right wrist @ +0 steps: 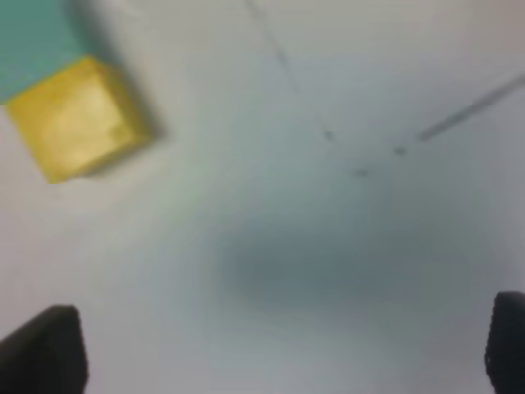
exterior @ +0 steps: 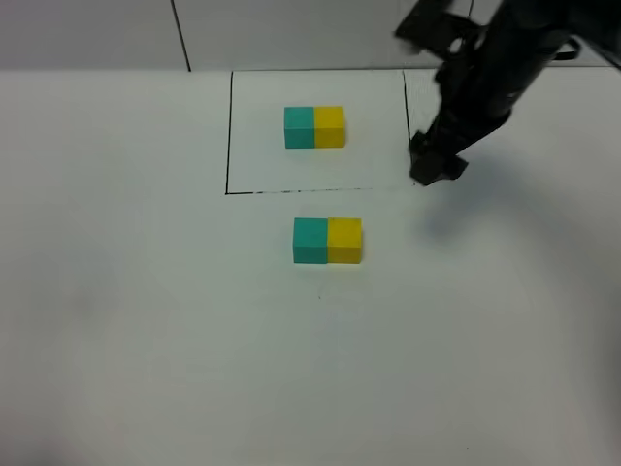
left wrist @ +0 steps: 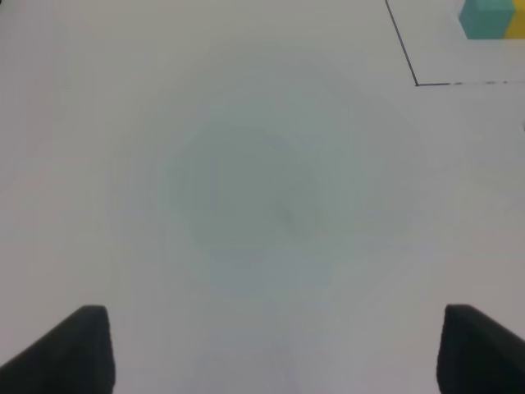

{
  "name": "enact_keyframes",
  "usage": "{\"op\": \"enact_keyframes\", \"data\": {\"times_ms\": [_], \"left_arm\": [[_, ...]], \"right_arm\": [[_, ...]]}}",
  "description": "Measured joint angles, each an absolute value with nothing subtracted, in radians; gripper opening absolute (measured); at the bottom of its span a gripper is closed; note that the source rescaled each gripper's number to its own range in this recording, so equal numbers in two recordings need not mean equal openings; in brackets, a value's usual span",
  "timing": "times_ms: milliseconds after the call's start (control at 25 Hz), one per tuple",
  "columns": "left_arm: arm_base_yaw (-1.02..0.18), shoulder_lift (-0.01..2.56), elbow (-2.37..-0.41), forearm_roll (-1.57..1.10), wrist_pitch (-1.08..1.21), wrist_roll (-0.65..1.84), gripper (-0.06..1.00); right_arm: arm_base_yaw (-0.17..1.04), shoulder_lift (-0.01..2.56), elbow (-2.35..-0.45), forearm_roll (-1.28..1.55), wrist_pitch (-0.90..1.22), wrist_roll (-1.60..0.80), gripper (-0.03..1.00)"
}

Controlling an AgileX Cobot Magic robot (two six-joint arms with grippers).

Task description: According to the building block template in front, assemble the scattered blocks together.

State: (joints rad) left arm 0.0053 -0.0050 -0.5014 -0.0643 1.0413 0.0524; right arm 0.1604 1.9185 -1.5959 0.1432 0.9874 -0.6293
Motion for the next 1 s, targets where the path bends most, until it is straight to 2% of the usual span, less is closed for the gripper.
{"op": "enact_keyframes", "data": {"times_ms": [200,400,760,1000], "left_arm": [[0.005,-0.005,-0.501,-0.064,1.041,0.052,0.81],[0.005,-0.005,-0.501,-0.064,1.041,0.052,0.81],[0.005,-0.005,-0.501,-0.064,1.041,0.052,0.81],[0.005,-0.005,-0.501,-0.064,1.041,0.052,0.81]], "right_arm": [[0.002,1.687,-1.334,0.158,0.837,-0.499,1.00],[-0.077,1.464,-1.167,0.178,0.778,-0.389,1.00],[-0.097,1.037,-0.961,0.181,0.840,-0.267,1.00],[-0.097,0.715,-0.741,0.180,0.876,-0.225,1.00]]}}
